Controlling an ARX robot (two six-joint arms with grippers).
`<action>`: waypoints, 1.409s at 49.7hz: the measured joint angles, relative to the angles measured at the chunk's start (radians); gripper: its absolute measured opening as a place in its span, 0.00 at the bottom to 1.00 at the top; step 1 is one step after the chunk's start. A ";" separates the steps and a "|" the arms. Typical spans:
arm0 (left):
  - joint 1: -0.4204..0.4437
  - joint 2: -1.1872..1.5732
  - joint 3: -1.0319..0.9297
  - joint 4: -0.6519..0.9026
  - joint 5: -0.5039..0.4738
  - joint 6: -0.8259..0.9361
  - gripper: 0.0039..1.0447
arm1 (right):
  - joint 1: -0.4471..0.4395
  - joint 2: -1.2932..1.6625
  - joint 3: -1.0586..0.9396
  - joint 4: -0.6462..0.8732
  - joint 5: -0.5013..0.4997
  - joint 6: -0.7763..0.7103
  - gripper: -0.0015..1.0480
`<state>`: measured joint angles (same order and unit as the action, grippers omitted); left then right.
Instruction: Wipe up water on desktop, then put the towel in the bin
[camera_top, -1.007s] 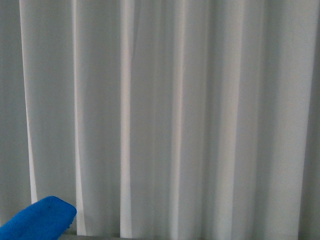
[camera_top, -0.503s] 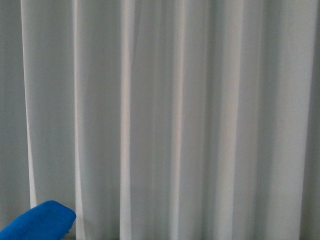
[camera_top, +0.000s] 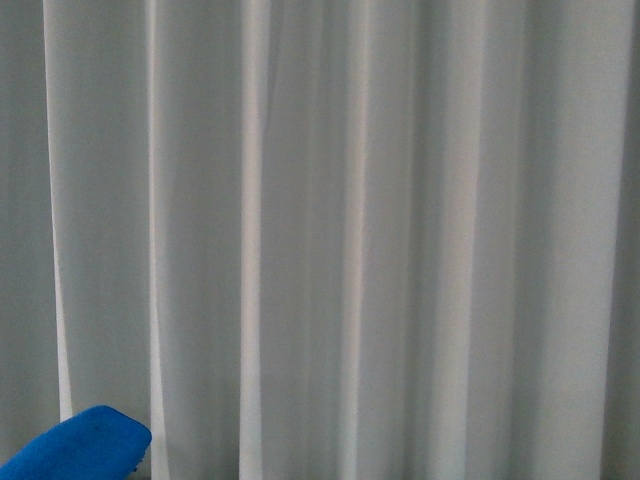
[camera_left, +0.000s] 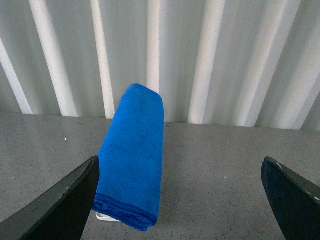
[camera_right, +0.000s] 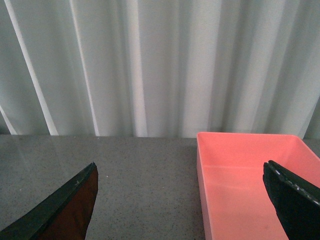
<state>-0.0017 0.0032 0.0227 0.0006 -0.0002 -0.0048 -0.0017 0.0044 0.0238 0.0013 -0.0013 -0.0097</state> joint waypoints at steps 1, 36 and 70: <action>0.000 0.000 0.000 0.000 0.000 0.000 0.94 | 0.000 0.000 0.000 0.000 0.000 0.000 0.93; -0.044 1.254 0.581 -0.017 0.048 0.140 0.94 | 0.000 0.000 0.000 0.000 -0.001 0.000 0.93; 0.009 1.751 1.140 0.027 -0.058 0.237 0.94 | 0.000 0.000 0.000 0.000 0.000 0.000 0.93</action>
<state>0.0074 1.7542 1.1625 0.0273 -0.0582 0.2317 -0.0017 0.0040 0.0238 0.0010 -0.0013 -0.0097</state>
